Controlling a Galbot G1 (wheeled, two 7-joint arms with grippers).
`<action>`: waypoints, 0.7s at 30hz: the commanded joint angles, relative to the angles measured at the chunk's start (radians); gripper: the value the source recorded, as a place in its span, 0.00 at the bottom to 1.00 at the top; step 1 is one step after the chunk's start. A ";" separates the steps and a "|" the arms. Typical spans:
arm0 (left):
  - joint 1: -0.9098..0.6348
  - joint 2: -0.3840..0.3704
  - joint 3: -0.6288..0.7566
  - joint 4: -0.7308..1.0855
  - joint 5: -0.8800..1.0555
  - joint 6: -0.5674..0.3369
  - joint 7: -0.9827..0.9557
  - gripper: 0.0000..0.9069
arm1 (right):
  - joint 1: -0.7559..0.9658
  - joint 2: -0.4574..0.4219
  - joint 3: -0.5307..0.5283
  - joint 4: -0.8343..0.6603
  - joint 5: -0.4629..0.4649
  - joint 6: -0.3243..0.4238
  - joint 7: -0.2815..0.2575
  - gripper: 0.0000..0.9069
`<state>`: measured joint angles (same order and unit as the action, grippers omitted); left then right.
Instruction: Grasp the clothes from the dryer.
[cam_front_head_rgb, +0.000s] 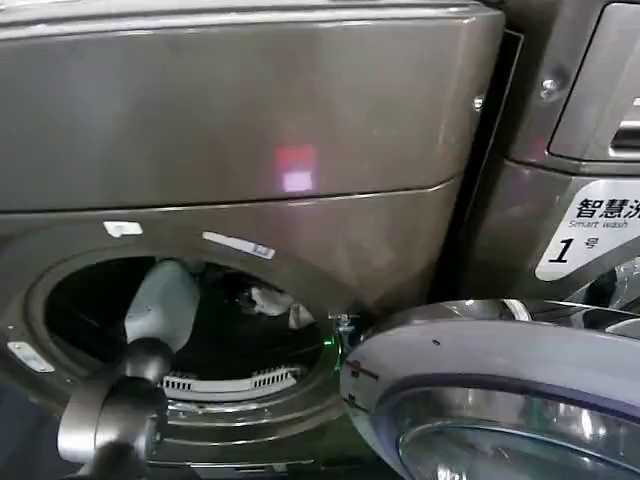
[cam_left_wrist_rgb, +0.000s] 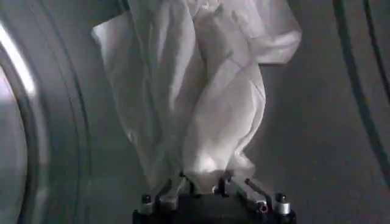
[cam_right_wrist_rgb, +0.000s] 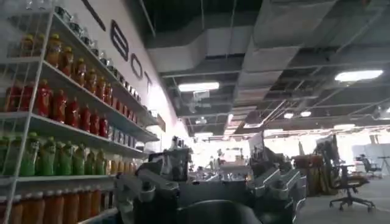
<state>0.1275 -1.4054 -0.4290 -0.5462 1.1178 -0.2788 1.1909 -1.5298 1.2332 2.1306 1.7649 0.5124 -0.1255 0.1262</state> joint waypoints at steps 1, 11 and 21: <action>0.009 -0.005 -0.018 -0.126 0.048 0.127 -0.052 0.00 | 0.003 0.009 0.000 0.022 0.013 -0.014 -0.014 1.00; 0.108 -0.028 -0.102 -0.350 -0.421 0.310 -0.424 0.00 | 0.013 0.018 -0.028 0.032 -0.020 0.014 -0.015 1.00; 0.244 -0.078 -0.083 -0.509 -0.702 0.441 -0.910 0.00 | 0.024 0.017 -0.036 0.035 -0.022 0.015 -0.007 1.00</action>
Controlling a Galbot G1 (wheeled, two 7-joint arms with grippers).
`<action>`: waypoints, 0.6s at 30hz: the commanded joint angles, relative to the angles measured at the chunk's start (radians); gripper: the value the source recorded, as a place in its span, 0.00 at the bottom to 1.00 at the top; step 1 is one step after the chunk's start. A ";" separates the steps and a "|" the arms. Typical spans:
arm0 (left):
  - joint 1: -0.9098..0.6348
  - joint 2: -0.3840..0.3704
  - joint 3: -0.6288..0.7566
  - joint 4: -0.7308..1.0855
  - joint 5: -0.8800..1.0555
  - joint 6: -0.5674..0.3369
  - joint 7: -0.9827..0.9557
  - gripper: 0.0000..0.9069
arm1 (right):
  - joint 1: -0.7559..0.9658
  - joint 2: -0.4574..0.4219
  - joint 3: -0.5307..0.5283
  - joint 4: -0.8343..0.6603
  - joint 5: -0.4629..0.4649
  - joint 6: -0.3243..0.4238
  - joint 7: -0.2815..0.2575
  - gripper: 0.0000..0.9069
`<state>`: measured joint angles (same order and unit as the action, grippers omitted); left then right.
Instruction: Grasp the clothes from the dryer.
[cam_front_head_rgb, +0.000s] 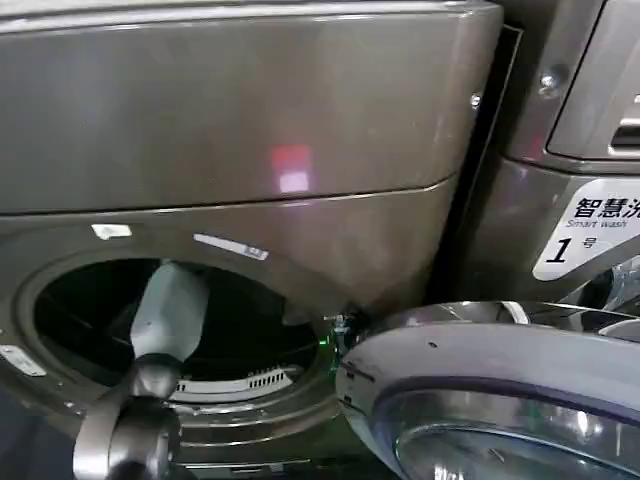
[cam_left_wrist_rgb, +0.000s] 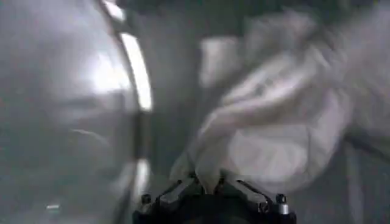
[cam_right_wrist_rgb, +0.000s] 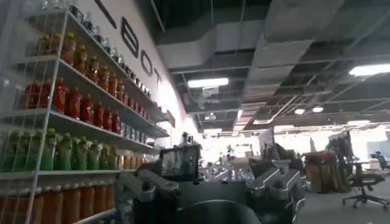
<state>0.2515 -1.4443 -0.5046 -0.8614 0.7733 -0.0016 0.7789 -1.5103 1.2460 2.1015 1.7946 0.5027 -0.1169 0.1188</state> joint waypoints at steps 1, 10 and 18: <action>0.125 -0.042 -0.003 -0.196 -0.383 0.167 -0.532 0.00 | 0.003 0.004 -0.007 0.005 -0.012 0.008 0.000 1.00; 0.238 -0.069 0.025 -0.356 -0.663 0.222 -0.767 0.00 | 0.006 0.008 -0.013 0.003 -0.032 0.014 0.004 1.00; 0.262 -0.075 0.024 -0.363 -0.738 0.214 -0.852 0.00 | 0.014 0.010 -0.022 0.013 -0.033 0.019 0.007 1.00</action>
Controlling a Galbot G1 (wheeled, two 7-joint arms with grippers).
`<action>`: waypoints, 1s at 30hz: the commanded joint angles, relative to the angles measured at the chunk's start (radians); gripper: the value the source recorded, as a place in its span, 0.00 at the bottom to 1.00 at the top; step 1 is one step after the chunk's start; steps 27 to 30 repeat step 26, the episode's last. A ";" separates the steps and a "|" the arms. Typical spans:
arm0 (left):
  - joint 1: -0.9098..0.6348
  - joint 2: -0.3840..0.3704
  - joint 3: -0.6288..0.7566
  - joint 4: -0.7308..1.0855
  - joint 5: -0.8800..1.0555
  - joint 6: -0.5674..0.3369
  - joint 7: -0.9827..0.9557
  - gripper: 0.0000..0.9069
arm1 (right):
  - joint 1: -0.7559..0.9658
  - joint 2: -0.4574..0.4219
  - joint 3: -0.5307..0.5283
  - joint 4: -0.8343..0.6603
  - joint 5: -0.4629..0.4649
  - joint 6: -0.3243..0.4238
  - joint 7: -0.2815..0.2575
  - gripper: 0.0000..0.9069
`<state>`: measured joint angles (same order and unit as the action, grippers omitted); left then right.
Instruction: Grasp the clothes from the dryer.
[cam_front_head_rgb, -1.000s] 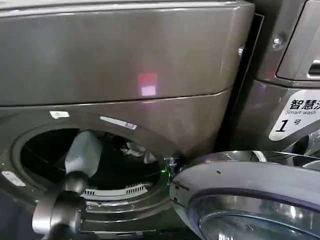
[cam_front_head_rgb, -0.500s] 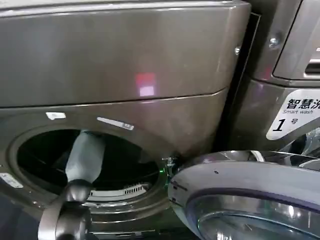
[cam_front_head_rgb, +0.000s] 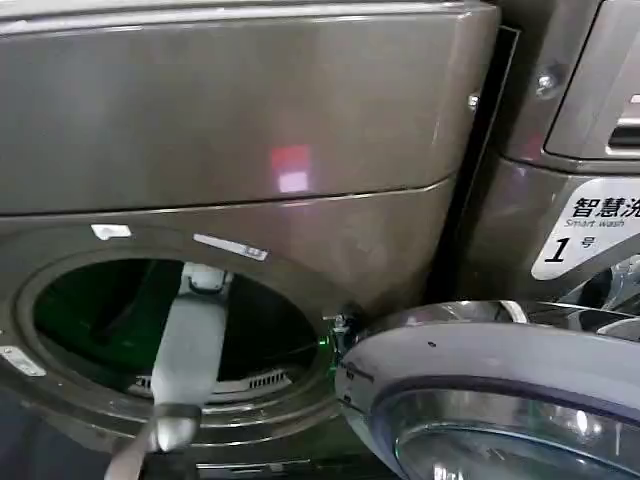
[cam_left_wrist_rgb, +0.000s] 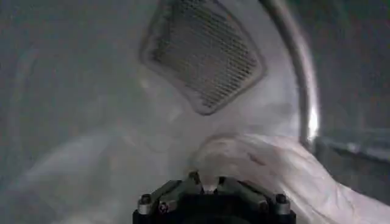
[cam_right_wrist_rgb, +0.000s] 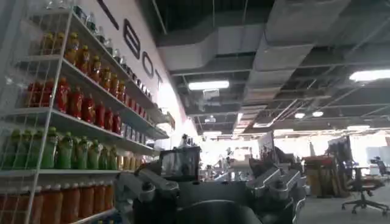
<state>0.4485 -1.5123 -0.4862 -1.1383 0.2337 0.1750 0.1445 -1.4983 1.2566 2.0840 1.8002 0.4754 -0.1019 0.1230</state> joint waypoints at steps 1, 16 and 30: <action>0.064 -0.007 0.005 -0.085 -0.197 0.038 -0.214 0.00 | 0.003 -0.001 -0.005 0.007 -0.005 0.006 0.005 1.00; 0.036 0.001 -0.003 -0.064 -0.202 0.047 -0.206 0.00 | 0.001 0.011 0.013 0.043 0.004 -0.015 -0.018 1.00; 0.027 0.007 -0.008 -0.051 -0.200 0.048 -0.201 0.00 | -0.003 0.006 0.031 0.041 -0.005 -0.040 -0.013 1.00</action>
